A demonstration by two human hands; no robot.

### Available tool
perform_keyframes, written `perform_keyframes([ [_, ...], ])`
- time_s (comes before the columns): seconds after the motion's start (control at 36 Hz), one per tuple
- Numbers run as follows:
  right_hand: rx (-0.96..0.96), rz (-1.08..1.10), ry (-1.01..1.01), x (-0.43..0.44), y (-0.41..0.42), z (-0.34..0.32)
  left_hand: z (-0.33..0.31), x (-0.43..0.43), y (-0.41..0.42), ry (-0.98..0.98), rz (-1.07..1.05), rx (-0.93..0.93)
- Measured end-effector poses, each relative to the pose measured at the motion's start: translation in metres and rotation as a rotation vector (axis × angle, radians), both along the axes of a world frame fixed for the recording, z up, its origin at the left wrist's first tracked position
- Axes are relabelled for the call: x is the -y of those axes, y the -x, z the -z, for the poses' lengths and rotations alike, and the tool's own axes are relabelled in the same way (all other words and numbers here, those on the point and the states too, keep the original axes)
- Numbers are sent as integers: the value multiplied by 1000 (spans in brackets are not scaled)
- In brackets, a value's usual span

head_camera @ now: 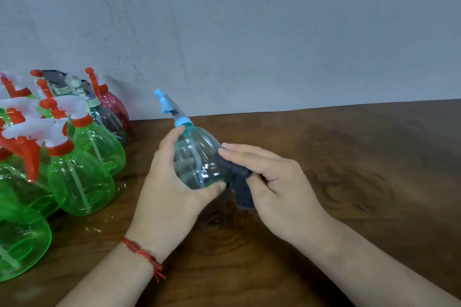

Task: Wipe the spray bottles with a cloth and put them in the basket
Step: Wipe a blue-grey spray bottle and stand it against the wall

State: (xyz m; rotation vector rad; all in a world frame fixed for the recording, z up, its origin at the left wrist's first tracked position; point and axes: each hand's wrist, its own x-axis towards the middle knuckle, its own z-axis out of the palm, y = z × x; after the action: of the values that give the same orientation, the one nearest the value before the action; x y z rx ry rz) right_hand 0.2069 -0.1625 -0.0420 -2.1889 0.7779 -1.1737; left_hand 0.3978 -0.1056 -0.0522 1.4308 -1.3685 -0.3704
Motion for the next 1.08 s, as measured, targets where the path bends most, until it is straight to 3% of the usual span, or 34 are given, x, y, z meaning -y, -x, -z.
perform_keyframes([
  [0.11, 102, 59, -90, 7, 4, -6, 3, -7, 18, 19, 124, 176],
  [0.17, 189, 30, -227, 10, 7, -12, 3, -9, 27, 35, 159, 232],
  [0.25, 329, -28, -488, 14, 10, -19, 4, -9, 29, 28, 203, 143],
  [0.36, 364, -48, -612, 16, 11, -20, 4, -9, 25, -20, 294, -22],
  [0.47, 320, -45, -535, 13, 11, -18, 5, -8, 28, -60, 349, -109],
  [0.58, 237, 26, -325, 13, 9, -15, 3, -9, 29, -6, 261, 170],
  [0.64, 161, 51, -229, 12, 6, -10, 4, -9, 29, 29, 202, 216],
  [0.78, 129, 22, -243, 11, 5, -3, 9, -6, 27, -11, 123, 71],
  [0.92, 34, -18, -98, 4, 2, 0, 7, -1, 13, -10, -20, -100],
  [1.08, 32, -11, -34, 3, 0, 1, 2, -2, 12, 14, 5, -3],
])
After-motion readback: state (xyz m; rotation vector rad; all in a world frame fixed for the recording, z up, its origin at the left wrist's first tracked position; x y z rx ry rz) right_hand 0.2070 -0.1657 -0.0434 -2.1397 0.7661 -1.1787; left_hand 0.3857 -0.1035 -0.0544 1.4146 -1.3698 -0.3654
